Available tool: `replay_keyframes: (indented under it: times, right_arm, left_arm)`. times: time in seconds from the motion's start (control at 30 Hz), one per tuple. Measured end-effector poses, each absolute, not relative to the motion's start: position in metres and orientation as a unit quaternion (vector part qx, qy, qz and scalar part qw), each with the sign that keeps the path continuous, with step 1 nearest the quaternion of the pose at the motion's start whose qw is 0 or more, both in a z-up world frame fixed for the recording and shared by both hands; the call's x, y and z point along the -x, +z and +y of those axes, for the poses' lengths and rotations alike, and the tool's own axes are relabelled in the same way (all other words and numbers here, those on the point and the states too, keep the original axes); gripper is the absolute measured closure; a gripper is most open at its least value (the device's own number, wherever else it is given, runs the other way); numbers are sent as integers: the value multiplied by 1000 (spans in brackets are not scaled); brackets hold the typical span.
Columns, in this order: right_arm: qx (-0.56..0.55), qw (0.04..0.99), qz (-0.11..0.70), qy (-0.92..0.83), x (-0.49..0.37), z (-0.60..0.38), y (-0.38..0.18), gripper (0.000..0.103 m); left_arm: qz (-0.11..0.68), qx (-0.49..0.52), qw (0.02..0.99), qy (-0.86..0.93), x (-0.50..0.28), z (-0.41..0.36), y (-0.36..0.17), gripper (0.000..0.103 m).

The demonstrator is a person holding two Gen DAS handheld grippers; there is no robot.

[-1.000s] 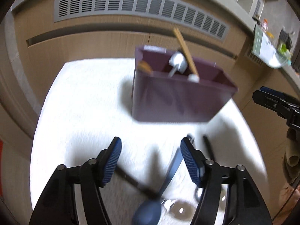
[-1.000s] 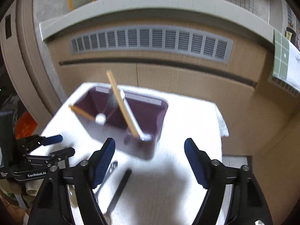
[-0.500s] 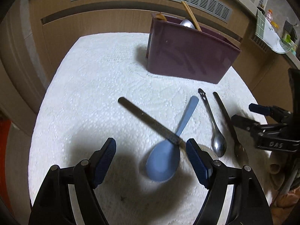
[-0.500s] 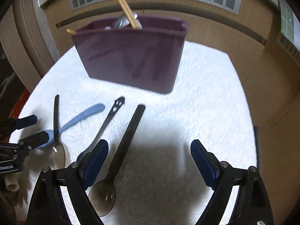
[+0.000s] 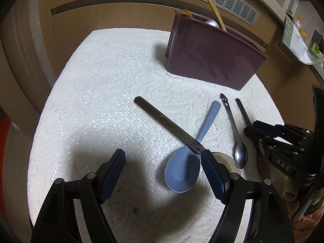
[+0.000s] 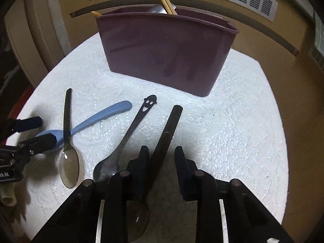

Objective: Organize utensils
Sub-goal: 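Move the right gripper to the dark spoon while the left approaches the blue spoon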

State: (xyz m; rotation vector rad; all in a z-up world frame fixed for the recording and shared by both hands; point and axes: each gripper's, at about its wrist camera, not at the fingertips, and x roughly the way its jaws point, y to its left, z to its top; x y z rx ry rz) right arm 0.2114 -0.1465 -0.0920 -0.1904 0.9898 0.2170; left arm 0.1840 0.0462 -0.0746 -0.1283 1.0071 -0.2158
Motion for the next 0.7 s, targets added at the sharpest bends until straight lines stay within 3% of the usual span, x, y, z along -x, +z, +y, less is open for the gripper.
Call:
replay_keyframes:
  times: [0.3,0.6,0.7]
  right_arm:
    - [94,878,464,63,-199,-187,-89,80]
    - [75,888,450,62,-191,-202,-91,73]
    - [73,891,445,57,-188,-202,-92,66]
  left_arm:
    - [482,46,868,-111,-184,33,-69,26]
    - [482,21,868,-119,-187,14,-62,26]
    - [481,12,868,-123,-189,7,-59,26]
